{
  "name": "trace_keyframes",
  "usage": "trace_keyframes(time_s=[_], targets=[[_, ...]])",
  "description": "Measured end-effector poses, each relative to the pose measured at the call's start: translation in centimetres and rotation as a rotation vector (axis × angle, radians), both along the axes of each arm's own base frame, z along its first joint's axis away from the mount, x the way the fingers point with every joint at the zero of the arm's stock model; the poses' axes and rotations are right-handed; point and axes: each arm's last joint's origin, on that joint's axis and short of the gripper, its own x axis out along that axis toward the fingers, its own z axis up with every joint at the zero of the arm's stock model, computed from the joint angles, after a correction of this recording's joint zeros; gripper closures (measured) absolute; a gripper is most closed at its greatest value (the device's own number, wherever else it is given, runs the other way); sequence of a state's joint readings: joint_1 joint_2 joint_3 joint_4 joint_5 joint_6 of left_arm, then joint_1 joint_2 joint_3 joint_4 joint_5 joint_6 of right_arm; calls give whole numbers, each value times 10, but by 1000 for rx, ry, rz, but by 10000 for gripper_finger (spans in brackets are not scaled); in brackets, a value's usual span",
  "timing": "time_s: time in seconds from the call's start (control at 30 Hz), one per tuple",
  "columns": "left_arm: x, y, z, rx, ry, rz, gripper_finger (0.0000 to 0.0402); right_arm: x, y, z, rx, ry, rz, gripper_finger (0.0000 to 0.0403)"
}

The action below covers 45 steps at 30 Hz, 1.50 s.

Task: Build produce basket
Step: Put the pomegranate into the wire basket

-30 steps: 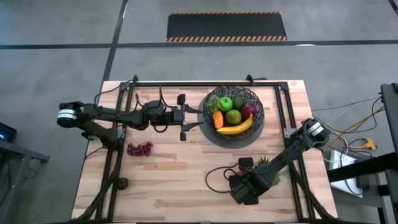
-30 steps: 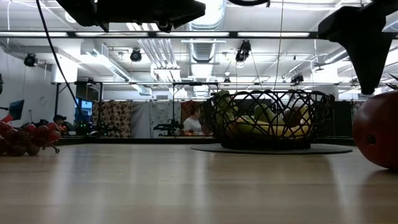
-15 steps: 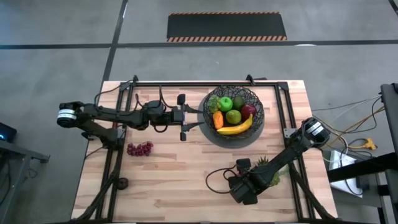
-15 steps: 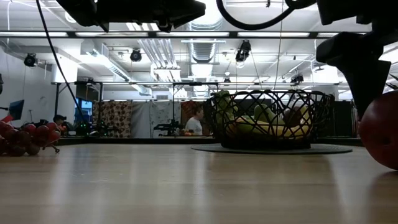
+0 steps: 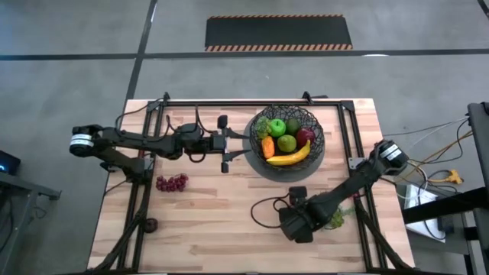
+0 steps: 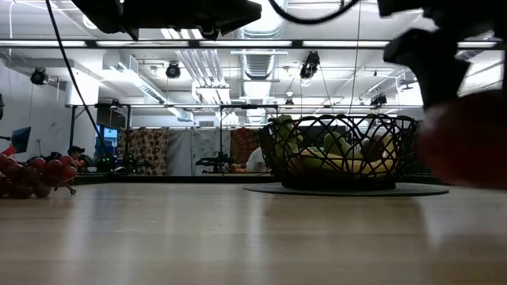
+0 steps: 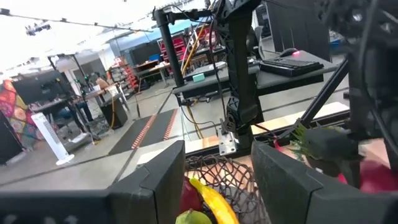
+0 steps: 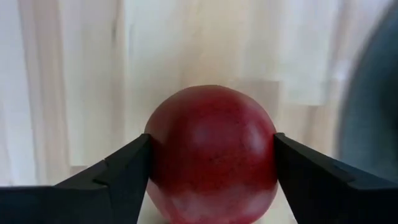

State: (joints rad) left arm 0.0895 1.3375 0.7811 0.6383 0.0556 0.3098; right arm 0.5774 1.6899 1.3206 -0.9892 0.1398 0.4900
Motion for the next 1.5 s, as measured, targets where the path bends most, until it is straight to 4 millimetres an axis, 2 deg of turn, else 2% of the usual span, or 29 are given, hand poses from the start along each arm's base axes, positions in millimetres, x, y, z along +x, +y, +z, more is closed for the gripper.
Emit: trace_keyframes(time_s=[0.17,0.37,0.53,0.67,0.8,0.93,1.07,1.2,1.27,1.37,1.5], targets=[[-7,0,8,47,-26,9,233,2,-13,31,-7,-75,-18,112],[-21,-2,19,71,-9,12,233,3,-34,83,70,-235,-95,111],[-27,-2,18,65,52,12,233,-8,-67,131,68,-412,-198,111],[-27,-2,13,59,111,10,233,-24,-103,149,17,-435,-321,111],[-28,-2,6,56,134,10,233,-37,-137,150,-60,-326,-413,111],[-29,-1,1,59,138,22,233,-36,-161,145,-154,-228,-347,111],[-31,0,-1,63,115,72,233,-22,-180,135,-360,-134,-139,111],[-31,1,-3,85,124,108,233,-7,-198,121,-696,83,143,111],[-32,1,-4,87,128,129,233,1,-208,112,-807,224,265,110],[-32,2,-5,101,140,159,233,11,-225,95,-836,389,379,110],[-32,4,-6,109,149,213,233,21,-245,71,-822,546,429,110]])
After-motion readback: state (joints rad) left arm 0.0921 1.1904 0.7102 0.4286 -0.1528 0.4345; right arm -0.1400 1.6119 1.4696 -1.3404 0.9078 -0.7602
